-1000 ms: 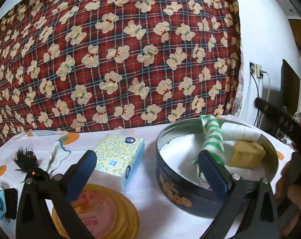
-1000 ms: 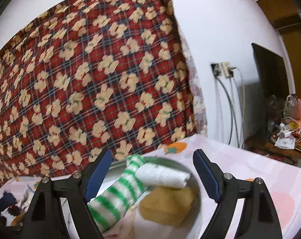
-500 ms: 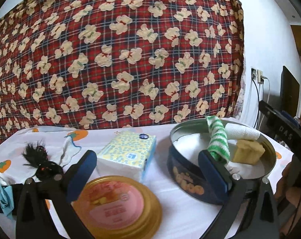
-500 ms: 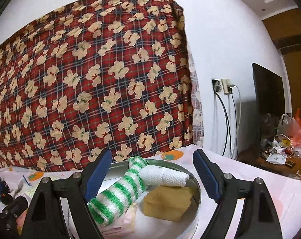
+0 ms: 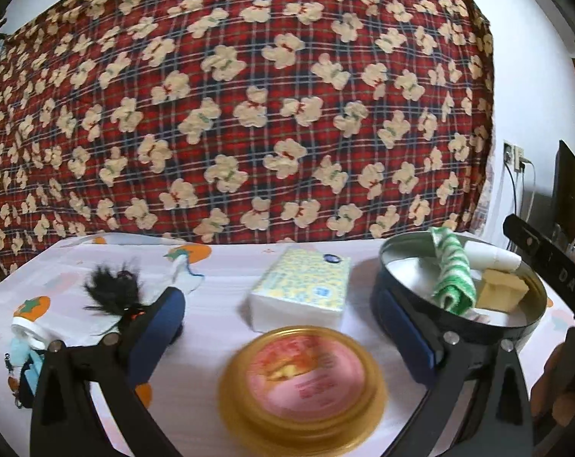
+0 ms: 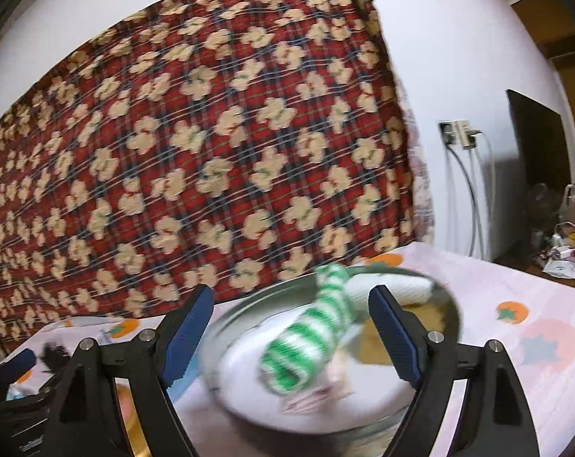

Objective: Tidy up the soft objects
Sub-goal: 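Withdraw both open grippers from the tin toward the remaining soft items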

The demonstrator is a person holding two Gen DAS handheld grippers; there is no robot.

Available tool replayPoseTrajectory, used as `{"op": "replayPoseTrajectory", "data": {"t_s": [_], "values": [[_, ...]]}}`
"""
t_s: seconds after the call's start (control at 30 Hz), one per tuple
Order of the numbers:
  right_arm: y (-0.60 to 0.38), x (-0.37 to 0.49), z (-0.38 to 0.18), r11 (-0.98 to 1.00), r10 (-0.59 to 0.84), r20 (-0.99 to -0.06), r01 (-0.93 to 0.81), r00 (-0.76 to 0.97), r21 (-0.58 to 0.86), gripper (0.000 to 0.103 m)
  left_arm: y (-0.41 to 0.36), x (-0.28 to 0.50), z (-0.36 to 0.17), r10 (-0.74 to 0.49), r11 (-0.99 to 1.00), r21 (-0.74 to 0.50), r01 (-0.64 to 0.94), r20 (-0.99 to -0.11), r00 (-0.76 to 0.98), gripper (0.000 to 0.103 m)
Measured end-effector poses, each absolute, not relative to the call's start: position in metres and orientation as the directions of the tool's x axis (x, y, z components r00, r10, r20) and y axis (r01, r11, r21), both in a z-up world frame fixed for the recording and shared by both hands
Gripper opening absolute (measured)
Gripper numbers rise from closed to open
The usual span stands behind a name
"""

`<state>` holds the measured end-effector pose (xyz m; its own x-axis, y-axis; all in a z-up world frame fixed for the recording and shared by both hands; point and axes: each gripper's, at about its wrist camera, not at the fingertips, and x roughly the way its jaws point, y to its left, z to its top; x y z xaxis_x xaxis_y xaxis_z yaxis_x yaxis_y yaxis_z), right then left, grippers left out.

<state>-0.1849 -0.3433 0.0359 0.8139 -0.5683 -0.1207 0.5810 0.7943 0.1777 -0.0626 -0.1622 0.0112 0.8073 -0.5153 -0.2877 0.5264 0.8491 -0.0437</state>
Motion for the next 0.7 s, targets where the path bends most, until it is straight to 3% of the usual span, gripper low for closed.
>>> {"op": "replayPoseTrajectory", "data": {"t_s": [0.7], "values": [[-0.225, -0.120, 0.028, 0.935, -0.308, -0.160, 0.330, 0.938, 0.129, 0.085, -0.063, -0.017, 0.005, -0.400, 0.916, -0.127, 0.380, -0.325, 0.857, 0.103]]}}
